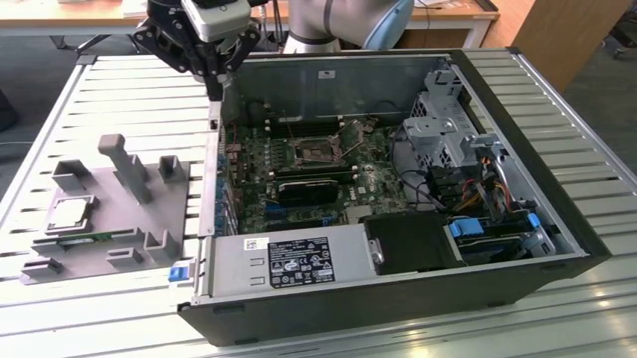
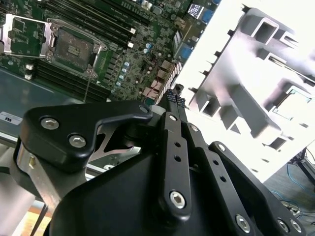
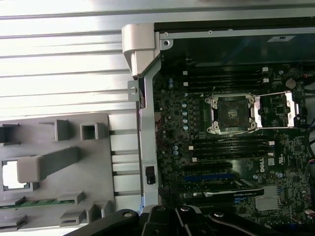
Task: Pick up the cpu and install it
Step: 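Reach for the cpu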
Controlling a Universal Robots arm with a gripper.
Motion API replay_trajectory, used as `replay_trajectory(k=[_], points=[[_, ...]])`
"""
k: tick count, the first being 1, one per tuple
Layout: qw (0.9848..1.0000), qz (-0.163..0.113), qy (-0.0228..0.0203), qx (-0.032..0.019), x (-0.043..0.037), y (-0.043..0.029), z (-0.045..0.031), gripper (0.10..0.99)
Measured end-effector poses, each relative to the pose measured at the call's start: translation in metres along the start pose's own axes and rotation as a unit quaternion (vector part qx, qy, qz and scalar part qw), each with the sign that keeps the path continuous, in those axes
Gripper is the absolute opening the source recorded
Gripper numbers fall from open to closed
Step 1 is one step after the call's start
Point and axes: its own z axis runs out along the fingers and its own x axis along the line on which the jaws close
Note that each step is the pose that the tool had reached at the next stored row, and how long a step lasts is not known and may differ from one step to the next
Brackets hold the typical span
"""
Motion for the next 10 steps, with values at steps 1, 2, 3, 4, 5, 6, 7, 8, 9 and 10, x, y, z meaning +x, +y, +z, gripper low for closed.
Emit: replay_trajectory(k=[1,2,3,4,5,6,7,8,9,10], points=[[1.0,0.0,0.0,0.0,0.0008,-0.0001,0.0,0.106],[1.0,0.0,0.0,0.0,0.0016,-0.0001,0.0,0.106],[1.0,0.0,0.0,0.0,0.0024,-0.0002,0.0,0.106],[1.0,0.0,0.0,-0.0001,0.003,-0.0002,0.0,0.106],[1.0,0.0,0.0,-0.0001,0.0037,-0.0003,0.0,0.106],[1.0,0.0,0.0,0.0,0.0044,-0.0003,-0.0001,0.106],[1.0,0.0,0.0,0.0,0.005,-0.0004,-0.0001,0.106],[1.0,0.0,0.0,0.0,0.0057,-0.0004,-0.0001,0.106],[1.0,0.0,0.0,0.0,0.0063,-0.0005,-0.0001,0.106],[1.0,0.0,0.0,0.0,0.007,-0.0005,-0.0001,0.106]])
